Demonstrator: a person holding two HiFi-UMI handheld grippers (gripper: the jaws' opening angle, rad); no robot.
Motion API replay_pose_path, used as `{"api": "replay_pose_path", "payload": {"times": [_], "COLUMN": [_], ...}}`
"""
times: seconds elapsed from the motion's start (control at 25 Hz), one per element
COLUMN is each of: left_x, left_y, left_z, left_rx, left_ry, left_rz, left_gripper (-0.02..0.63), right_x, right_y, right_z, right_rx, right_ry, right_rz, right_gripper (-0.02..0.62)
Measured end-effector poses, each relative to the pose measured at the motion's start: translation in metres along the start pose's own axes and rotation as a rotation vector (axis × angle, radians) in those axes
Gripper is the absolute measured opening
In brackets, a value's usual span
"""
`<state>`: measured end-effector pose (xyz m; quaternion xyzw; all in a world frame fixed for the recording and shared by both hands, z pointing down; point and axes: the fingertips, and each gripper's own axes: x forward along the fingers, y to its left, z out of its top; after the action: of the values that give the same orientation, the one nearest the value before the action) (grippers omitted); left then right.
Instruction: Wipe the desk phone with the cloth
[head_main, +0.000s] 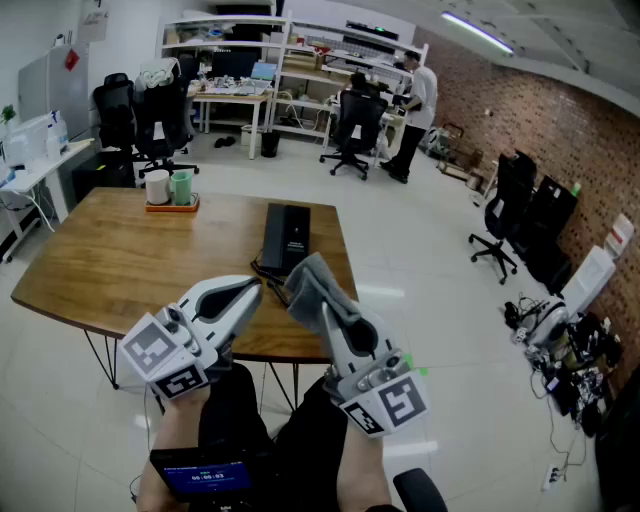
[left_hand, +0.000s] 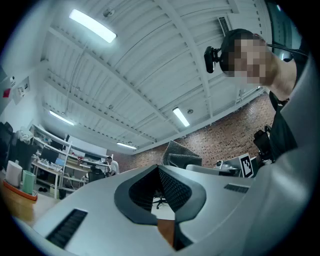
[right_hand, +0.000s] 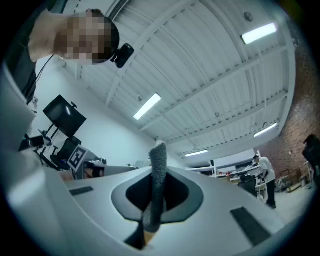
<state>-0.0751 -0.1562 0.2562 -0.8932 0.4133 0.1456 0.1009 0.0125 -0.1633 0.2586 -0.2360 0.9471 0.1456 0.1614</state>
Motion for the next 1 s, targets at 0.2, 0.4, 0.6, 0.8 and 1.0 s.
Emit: {"api": "replay_pose_path", "payload": {"times": [0.2, 0.4, 0.6, 0.8, 1.0], "left_x": [-0.003, -0.006, 0.002, 0.005, 0.006], "left_y": [0.071, 0.136, 0.146, 0.149, 0.16], "left_z": [-0.046, -0.094, -0.111, -0.116, -0.136], "left_rx": [-0.062, -0.084, -0.028, -0.003, -0.036], "left_ry": [0.06, 0.106, 0.113, 0.135, 0.274], "left_rz": [0.045, 0.096, 0.05, 0.06, 0.136], "left_gripper": [-0.008, -0.008, -0.008, -0.008, -0.008], "right_x": [0.059, 0.135, 0.2, 0.246, 0.272], "right_y": [-0.036, -0.089, -0.143, -0.169, -0.189], "right_z": [-0.063, -0.141, -0.215, -0.265, -0.288], "right_rx": [-0.065, -0.223, -0.37, -0.499, -0.583], "right_ry": [0.195, 0.475, 0.7, 0.824, 0.886], "right_rz": [0.033, 0.098, 0.1, 0.078, 0.051], "right_gripper": [0.023, 0.024, 0.023, 0.024, 0.025]}}
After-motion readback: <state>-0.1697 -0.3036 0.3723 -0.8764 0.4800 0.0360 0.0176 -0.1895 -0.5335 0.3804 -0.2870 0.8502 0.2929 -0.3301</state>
